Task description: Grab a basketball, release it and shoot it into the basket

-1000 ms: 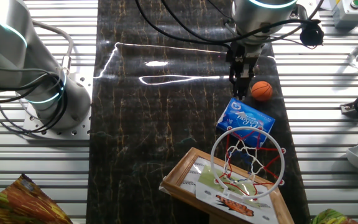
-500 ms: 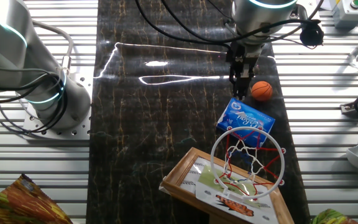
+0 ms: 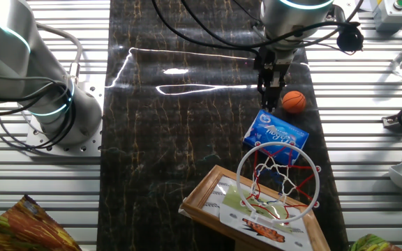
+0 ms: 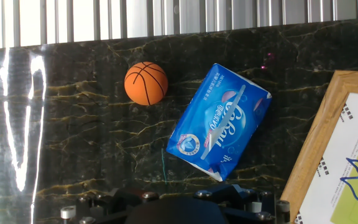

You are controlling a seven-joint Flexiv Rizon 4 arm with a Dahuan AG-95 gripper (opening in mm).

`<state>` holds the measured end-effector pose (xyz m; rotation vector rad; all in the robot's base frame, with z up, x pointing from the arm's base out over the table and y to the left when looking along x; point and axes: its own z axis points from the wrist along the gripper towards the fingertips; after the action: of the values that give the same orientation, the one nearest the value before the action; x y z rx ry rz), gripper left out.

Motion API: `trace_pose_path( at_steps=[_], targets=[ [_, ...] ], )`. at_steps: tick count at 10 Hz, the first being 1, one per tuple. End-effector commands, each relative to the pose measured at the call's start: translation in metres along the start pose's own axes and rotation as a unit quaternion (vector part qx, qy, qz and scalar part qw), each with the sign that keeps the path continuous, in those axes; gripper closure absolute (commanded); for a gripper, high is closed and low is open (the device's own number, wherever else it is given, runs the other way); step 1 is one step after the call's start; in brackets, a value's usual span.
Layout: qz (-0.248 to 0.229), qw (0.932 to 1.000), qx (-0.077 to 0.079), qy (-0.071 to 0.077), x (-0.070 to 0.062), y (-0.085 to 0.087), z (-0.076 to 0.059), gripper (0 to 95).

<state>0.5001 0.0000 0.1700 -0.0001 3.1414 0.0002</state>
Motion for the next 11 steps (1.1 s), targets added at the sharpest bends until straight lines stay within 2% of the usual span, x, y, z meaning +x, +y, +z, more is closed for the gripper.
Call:
trace_pose_path(
  at_steps=[1, 11],
  targets=[
    [-0.154, 0.9881, -0.004, -0.004, 0.0001, 0.0000, 0.0000, 95.0],
    [-0.156, 0.9878, -0.003, -0.001, 0.0002, 0.0000, 0.0000, 95.0]
  ],
)
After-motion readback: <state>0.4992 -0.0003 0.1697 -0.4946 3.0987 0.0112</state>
